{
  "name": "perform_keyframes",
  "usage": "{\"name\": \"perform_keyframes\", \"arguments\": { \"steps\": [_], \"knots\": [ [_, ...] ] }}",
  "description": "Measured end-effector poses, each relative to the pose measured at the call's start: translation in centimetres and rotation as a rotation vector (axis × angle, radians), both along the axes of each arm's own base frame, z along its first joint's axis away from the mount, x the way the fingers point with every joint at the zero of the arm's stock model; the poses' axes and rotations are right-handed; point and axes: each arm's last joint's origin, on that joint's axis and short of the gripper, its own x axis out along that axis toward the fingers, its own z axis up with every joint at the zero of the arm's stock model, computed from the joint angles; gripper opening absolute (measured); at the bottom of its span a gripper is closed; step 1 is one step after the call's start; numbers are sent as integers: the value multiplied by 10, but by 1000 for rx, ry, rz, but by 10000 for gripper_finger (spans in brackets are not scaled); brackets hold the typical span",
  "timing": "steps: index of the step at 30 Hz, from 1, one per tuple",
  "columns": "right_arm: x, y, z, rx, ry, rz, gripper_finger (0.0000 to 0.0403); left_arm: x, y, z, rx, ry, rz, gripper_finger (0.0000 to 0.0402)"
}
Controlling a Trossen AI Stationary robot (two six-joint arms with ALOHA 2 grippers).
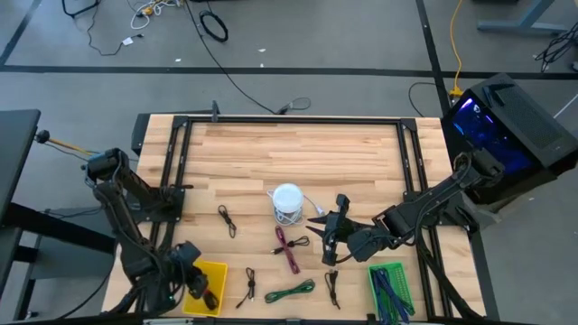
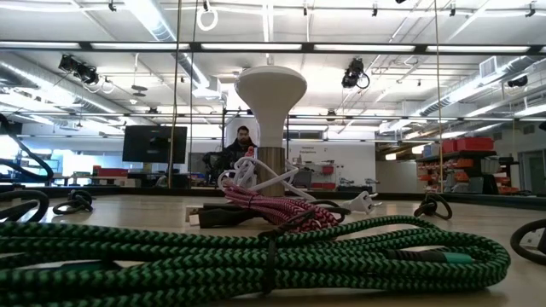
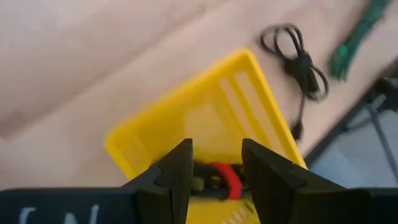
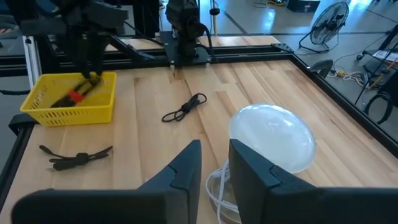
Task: Pick & Place USB Port
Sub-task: Put the top left black charger cable into the yellow bin
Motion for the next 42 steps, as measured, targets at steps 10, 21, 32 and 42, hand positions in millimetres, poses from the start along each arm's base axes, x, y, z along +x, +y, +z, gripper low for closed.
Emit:
{"name": "perform_keyframes", "arguments": {
  "steps": [10, 21, 32, 42],
  "knots": [
    [0, 0, 0, -7, 2, 2, 82, 16, 48, 3, 263, 185, 75, 142],
    [0, 0, 0, -16, 5, 7, 82, 54, 95, 12, 442, 364, -433, 142],
    [0, 0, 0, -17, 5, 7, 82, 75, 111, 12, 658, 362, -1209, 142],
    [0, 0, 0, -17, 5, 8, 82, 79, 146, -28, 628, 430, -1258, 142]
  ]
}}
